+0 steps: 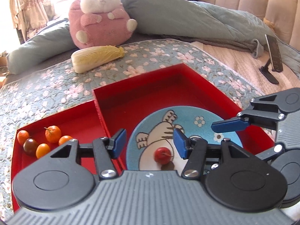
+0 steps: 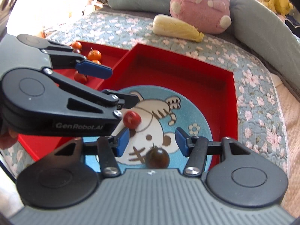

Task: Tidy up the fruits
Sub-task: 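Open the left tool to drop the red tomato while the right tool releases the dark tomato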

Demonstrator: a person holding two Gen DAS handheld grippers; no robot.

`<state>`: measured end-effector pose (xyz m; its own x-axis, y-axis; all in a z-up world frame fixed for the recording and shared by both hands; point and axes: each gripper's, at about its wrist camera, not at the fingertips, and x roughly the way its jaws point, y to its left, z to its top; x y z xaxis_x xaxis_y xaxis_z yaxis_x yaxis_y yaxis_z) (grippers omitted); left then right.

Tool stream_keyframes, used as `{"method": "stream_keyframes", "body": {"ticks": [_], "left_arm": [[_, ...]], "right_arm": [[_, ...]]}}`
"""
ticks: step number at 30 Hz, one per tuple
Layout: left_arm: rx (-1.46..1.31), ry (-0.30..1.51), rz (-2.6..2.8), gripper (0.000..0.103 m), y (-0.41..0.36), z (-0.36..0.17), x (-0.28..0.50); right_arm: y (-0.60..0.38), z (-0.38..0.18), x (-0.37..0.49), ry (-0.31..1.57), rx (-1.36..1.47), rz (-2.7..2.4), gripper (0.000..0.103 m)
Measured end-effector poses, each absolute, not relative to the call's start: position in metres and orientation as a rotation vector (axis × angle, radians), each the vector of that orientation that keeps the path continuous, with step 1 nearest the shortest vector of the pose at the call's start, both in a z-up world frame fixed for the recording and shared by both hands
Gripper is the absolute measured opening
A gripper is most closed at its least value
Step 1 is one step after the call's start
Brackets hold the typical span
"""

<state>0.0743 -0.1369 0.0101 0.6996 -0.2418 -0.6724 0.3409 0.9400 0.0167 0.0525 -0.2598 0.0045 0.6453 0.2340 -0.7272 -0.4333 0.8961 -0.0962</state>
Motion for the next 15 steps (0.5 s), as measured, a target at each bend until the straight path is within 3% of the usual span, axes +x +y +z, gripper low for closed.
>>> {"method": "stream_keyframes", "body": {"ticks": [15], "left_arm": [[0.013,0.692,-0.092,0.062,-0.037,0.023,0.075]], "right_arm": [[-0.193,0.021,0.047,0.667,-0.301,0.524,0.056]]}}
